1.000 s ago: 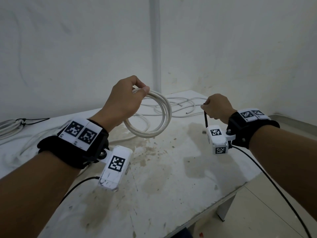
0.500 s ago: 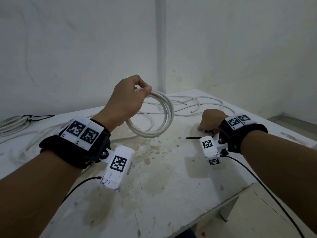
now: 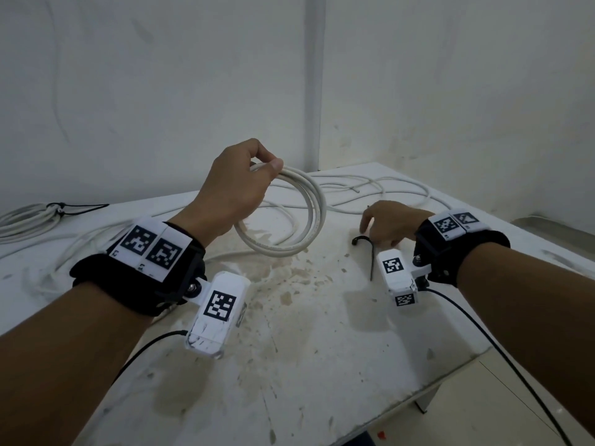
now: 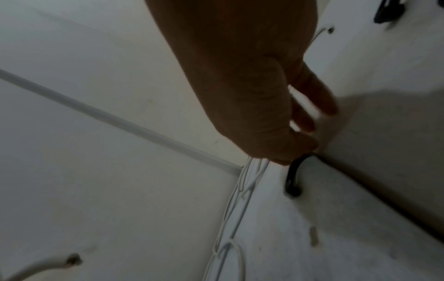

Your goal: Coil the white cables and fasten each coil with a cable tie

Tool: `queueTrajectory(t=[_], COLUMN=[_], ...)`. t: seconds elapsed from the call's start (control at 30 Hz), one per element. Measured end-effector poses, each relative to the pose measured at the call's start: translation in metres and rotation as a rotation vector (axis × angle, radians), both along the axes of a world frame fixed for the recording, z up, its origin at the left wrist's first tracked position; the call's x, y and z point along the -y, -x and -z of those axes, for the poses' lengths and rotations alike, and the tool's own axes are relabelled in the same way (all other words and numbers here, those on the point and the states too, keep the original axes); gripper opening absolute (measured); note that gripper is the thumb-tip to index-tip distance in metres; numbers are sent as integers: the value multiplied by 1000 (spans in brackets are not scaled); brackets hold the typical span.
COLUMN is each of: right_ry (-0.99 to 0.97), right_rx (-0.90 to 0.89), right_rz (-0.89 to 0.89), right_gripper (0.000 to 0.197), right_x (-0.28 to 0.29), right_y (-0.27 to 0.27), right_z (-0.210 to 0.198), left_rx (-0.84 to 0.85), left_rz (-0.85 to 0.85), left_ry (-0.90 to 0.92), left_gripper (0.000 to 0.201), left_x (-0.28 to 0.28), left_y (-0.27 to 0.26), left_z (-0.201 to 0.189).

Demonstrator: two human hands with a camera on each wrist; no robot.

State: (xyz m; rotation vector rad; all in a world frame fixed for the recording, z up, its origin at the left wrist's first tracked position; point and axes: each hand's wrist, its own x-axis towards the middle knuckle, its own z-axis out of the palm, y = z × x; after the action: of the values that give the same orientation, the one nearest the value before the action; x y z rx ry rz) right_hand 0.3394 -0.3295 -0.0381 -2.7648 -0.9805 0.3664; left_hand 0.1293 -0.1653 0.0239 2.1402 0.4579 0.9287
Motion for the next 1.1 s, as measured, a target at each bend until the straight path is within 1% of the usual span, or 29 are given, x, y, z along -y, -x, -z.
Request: queueTrajectory(t=[0.07, 0.17, 0.2, 0.23, 0.3, 0.37, 0.43, 0.5, 0.57, 0.67, 0.73, 0.8, 0.83, 0.9, 0.93, 1.0, 1.03, 1.1], right_ry=[-64, -114, -127, -150, -197, -152, -45, 29, 81, 202, 220, 223, 259, 385, 431, 443, 413, 252], right_rx=[-18, 25, 47, 63, 31, -68, -155, -201, -215, -187, -161, -153, -148, -130, -119, -76, -59, -43], right_rz=[-50, -78, -72, -64, -67, -131, -204, -220, -230, -263, -246, -206, -197, -207, -215, -236, -234, -216], right_gripper=[22, 6, 4, 7, 9, 10, 22, 36, 38, 31, 28, 19, 17, 33, 37, 34, 29, 20], right_x=[-4, -14, -17, -22, -29, -35, -42, -48, -53, -59, -62, -62, -62, -64, -65, -69, -72, -80], right_y=[3, 6, 8, 8, 10, 15, 19, 23, 25, 28, 29, 32, 34, 36, 37, 38, 38, 38], right_z=[4, 9, 9, 10, 9, 5, 0, -7, -13, -18, -17, -16, -17, -20, -21, -21, -19, -17], left_rx=[0, -6, -6, -3, 6, 13, 15, 16, 25, 50, 67, 77, 80, 79, 77, 72, 71, 70], left_rz=[0, 7, 7, 6, 1, -10, -22, -33, -39, -42, -38, -33, -28, -22, -21, -15, -12, -7], left_ry=[8, 13, 14, 17, 24, 24, 23, 29, 47, 83, 101, 114, 120, 121, 123, 137, 146, 150], left_gripper=[16, 16, 15, 15, 15, 15, 15, 14, 13, 12, 11, 12, 12, 12, 11, 12, 12, 12], left_x=[-1, -3, -4, -6, -11, -17, -24, -30, -35, -43, -47, -49, -51, -53, -54, -56, -57, -59], left_y=[0, 1, 2, 3, 6, 10, 13, 15, 18, 21, 22, 22, 23, 24, 24, 23, 22, 22], left_z=[2, 5, 6, 6, 6, 7, 7, 7, 7, 8, 9, 12, 14, 19, 21, 26, 27, 27])
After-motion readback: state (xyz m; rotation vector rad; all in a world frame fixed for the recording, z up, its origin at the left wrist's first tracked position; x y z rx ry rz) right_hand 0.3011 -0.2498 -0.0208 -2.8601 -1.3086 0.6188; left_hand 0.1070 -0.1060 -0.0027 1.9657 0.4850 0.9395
